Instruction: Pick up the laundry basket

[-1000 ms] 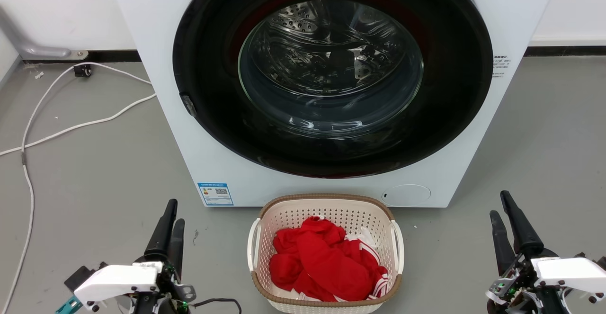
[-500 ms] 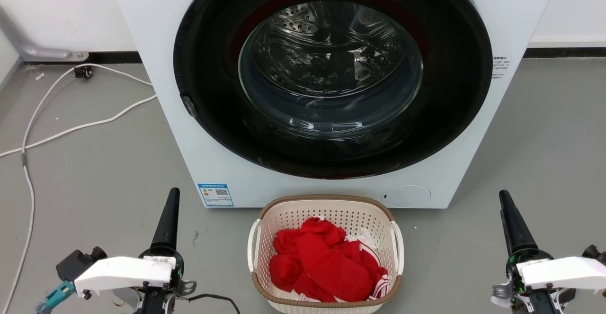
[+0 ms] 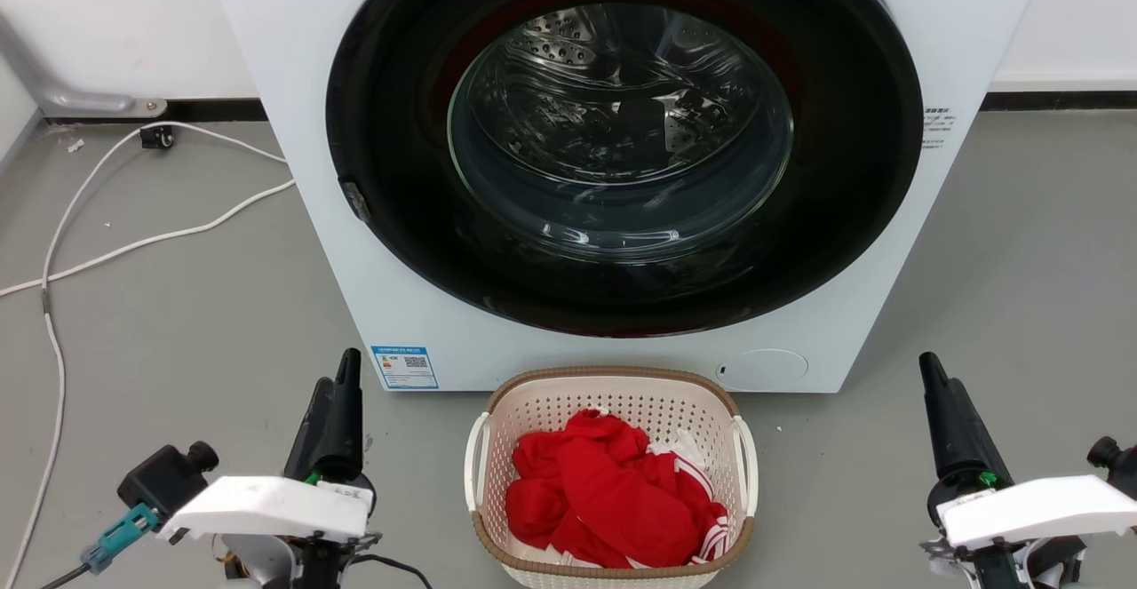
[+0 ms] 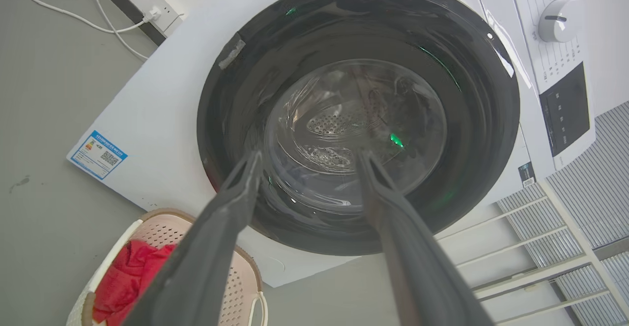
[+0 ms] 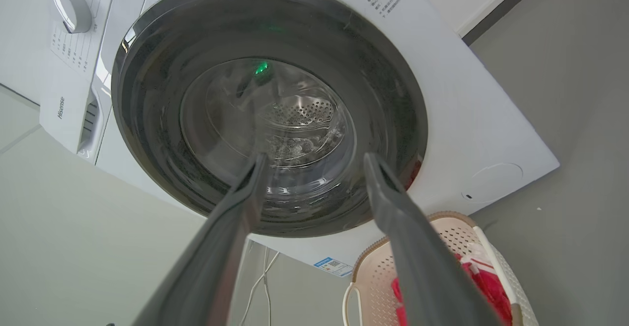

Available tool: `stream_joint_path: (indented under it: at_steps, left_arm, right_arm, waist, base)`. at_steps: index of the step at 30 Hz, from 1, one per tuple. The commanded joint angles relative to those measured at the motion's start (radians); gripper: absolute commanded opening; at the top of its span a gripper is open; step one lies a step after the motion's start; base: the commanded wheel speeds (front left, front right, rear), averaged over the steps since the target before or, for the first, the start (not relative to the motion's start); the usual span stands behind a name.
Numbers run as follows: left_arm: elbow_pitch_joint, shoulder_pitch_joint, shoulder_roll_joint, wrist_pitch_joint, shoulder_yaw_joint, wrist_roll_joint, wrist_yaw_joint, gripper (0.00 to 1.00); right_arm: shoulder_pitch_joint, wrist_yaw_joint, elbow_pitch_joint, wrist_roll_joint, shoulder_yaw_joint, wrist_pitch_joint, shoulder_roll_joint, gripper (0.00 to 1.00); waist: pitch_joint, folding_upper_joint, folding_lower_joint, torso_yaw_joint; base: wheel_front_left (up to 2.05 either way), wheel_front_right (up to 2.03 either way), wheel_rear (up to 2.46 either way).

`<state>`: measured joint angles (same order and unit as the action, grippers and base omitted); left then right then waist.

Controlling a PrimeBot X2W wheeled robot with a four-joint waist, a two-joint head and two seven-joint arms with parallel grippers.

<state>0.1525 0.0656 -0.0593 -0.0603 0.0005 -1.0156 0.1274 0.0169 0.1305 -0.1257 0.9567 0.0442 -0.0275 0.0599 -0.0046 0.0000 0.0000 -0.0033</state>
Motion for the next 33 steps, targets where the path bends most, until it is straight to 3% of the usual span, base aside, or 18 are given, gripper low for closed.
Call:
stream_joint_path:
  at_steps: [1, 17, 33]
  left_arm:
    - [-0.016, 0.005, -0.005, -0.011, -0.008, 0.052, -0.003, 1.0]
    - [-0.007, 0.004, -0.013, -0.06, -0.036, 0.322, -0.022, 1.0]
    - [0.006, 0.019, -0.018, -0.099, -0.049, 0.502, -0.037, 1.0]
  right_arm:
    - [0.002, 0.0, 0.024, -0.044, -0.002, -0.005, 0.001, 1.0]
    - [-0.017, 0.0, 0.061, -0.334, -0.004, -0.003, -0.002, 1.0]
    - [-0.036, 0.0, 0.087, -0.525, 0.002, 0.002, -0.005, 1.0]
  waist:
    - [0.0, 0.0, 0.0, 0.0]
    - [-0.005, 0.0, 0.0, 0.0]
    - [-0.003, 0.0, 0.0, -0.004]
  base:
    - [0.0, 0.0, 0.0]
    - [0.0, 0.0, 0.0]
    - [0.0, 0.0, 0.0]
